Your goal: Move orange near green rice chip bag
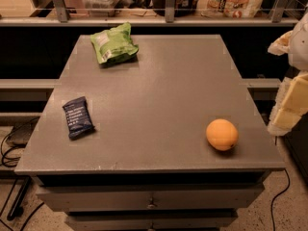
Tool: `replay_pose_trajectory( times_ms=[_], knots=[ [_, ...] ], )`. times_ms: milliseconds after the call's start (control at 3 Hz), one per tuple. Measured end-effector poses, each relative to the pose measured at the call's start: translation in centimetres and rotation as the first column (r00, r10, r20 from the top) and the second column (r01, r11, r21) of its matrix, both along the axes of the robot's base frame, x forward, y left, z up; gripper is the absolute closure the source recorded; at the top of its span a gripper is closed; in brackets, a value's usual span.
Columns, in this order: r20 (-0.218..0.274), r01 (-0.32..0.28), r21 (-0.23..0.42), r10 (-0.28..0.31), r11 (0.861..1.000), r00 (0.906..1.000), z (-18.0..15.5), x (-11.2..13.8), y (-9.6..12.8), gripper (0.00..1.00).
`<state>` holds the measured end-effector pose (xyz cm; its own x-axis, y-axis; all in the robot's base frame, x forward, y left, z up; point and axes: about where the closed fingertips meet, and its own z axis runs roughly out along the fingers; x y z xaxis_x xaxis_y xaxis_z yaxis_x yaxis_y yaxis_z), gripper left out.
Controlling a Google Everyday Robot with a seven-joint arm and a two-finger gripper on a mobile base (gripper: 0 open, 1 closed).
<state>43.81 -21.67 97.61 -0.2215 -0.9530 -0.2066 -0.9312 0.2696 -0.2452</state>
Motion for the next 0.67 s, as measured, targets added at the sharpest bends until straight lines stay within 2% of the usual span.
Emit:
replay_pose_trajectory(
  times_ms=[667],
  knots=[
    [0.0, -0.011, -0.005, 0.011, 1.0, 0.9999, -0.1, 0.21, 0.11, 0.0]
  ],
)
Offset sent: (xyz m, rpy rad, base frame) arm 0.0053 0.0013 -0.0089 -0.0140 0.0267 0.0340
